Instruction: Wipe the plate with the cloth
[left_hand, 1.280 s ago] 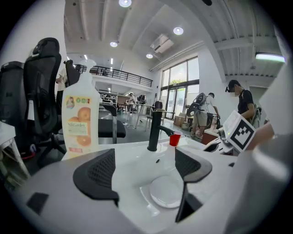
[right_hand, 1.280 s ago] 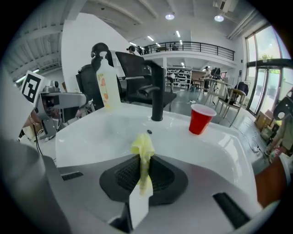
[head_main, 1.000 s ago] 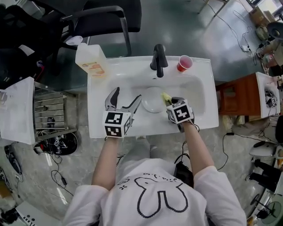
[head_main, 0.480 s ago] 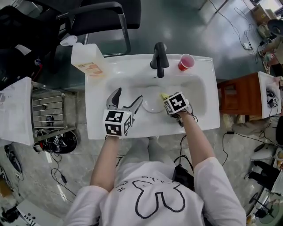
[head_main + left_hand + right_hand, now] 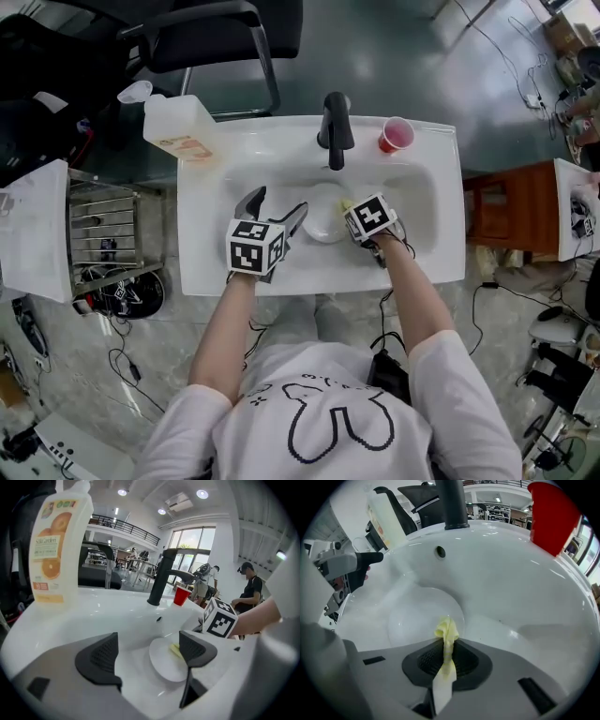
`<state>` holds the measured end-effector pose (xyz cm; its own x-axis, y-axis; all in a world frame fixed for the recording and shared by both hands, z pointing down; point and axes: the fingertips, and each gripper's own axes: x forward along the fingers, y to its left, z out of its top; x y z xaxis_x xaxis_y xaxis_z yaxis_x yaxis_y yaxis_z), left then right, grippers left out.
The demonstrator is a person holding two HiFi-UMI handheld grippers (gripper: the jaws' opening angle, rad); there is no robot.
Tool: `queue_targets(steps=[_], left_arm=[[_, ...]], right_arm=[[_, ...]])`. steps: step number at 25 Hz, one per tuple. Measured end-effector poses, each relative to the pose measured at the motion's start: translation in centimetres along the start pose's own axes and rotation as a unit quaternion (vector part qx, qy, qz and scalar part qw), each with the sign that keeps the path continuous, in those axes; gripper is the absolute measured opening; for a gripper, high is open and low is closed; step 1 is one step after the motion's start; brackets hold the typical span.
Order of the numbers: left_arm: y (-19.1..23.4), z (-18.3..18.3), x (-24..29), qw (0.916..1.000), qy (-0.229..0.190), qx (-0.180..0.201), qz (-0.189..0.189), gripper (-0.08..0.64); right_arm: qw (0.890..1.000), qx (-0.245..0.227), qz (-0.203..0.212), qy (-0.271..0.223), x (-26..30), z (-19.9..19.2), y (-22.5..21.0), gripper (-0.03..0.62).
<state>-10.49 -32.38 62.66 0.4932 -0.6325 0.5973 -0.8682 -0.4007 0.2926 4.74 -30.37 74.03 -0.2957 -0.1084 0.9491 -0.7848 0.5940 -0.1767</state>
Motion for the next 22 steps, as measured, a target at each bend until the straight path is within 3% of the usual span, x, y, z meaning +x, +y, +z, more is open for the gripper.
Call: queue_targets(steps=[4, 7, 10, 12, 15, 19, 22], left_arm=[[-0.4, -2.9, 2.3, 0.9959, 0.076, -0.039, -0.028, 0.411], [-1.2, -4.9, 3.8, 0.9860, 0.135, -0.082, -0.054, 0.411], [-1.9, -6.1, 4.9, 0.9724, 0.168, -0.142, -0.077, 0.380], [-2.1, -7.1, 5.4, 0.9612, 0.186, -0.184, -0.087, 0.323], [-2.4, -8.0, 6.0, 0.9498, 0.202, -0.219, -0.096, 0.284], [-2.4, -8.8, 6.8, 0.9409, 0.208, -0.249, -0.097, 0.177], [-2.2, -9.2, 7.0, 0.9412, 0.211, -0.248, -0.090, 0.078]], right_arm=[[1.000, 0.008, 0.011, 0.000, 0.1, 0.1, -0.2, 0.051], [1.000, 0.012, 0.018, 0.000, 0.1, 0.0, -0.2, 0.051], [1.000, 0.013, 0.018, 0.000, 0.1, -0.1, -0.3, 0.051], [1.000, 0.014, 0.019, 0.000, 0.1, -0.2, -0.3, 0.051], [1.000, 0.017, 0.022, -0.004, -0.1, -0.2, -0.3, 0.051], [0.999, 0.020, 0.024, -0.007, 0.1, -0.3, -0.3, 0.051], [0.999, 0.019, 0.025, -0.009, 0.1, -0.3, -0.3, 0.051]])
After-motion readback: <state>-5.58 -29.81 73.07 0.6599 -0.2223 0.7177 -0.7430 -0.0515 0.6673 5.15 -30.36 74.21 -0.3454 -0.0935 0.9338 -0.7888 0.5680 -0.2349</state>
